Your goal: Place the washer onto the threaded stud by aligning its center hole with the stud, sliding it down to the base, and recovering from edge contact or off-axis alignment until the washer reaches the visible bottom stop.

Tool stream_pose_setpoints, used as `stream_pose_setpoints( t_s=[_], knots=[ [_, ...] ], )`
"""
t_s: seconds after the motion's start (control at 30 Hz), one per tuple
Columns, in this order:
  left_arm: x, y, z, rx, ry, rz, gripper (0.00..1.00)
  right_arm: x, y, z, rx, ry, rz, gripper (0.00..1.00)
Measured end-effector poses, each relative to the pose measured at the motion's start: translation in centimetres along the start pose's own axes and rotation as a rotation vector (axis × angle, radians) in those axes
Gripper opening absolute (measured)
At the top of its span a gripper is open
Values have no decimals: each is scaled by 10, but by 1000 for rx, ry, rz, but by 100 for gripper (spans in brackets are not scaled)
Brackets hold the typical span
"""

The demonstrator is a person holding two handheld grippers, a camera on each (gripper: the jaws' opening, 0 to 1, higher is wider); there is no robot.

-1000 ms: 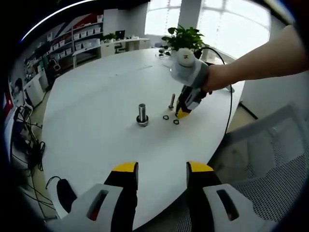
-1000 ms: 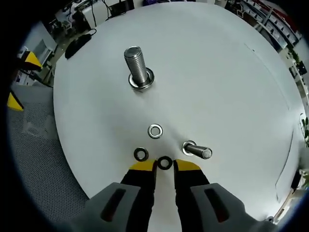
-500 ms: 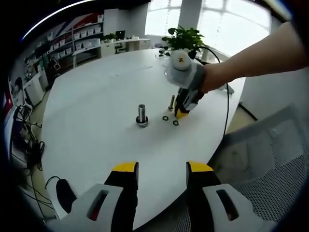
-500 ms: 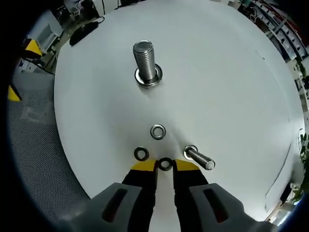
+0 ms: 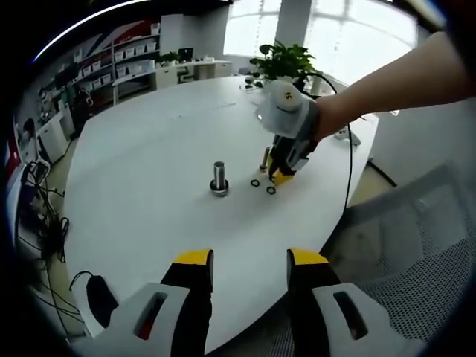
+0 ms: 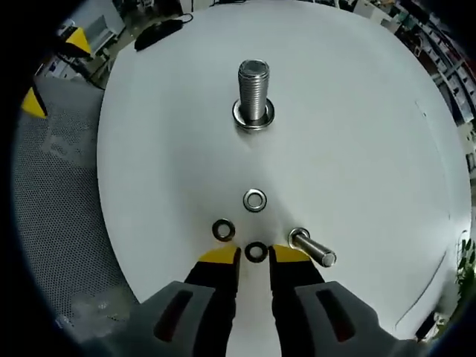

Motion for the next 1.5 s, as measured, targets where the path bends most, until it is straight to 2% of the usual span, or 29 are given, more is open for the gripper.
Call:
stream_pose_setpoints(
  t_s=[0.13, 0.27, 0.37, 0.5, 0.67, 0.8, 0.9, 1.03, 1.17, 1.33, 1.5],
  knots=[
    [0, 0, 0, -1, -2, 1, 38, -1, 2, 0, 27, 4, 84, 20],
    [1, -1, 0, -3, -4, 2, 38, -1, 1, 1, 27, -2, 79, 20],
    [1, -1, 0, -4, -5, 0, 38, 0, -1, 0, 10, 27, 91, 15],
    [0, -1, 0, -4, 1, -2, 38, 1, -1, -1, 10, 68, 102, 15],
    [1, -1, 1, -3, -4, 0, 38, 1, -1, 0, -10, 56, 45, 14],
    [1, -1, 1, -3, -5, 1, 38, 0, 1, 0, -40, 39, 31, 14],
    [1, -1, 0, -4, -5, -1, 38, -1, 0, 1, -53, 11, -38, 14],
    [0, -2, 0, -4, -1, -4, 38, -3, -1, 2, -78, -17, -71, 14],
    [0, -2, 0, -5, 1, -3, 37, -8, 3, 4, -37, -31, -132, 14],
    [1, -4, 0, -9, 2, -8, 37, -15, -1, 14, -56, -42, -163, 14],
    [1, -4, 0, -9, 1, -10, 37, -9, -8, 30, -81, -65, -181, 14]
  ],
)
Point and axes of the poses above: the point that each gripper's makers call its tool centre point, and the gripper's own axes: z roughly backward along the fingers, y roughly to its left, x roughly out of its top, the point moved 2 cm from there along z, roughly backward along the fingers, and after that the axes turned 3 degrees about -y, right-handed, at the moved point
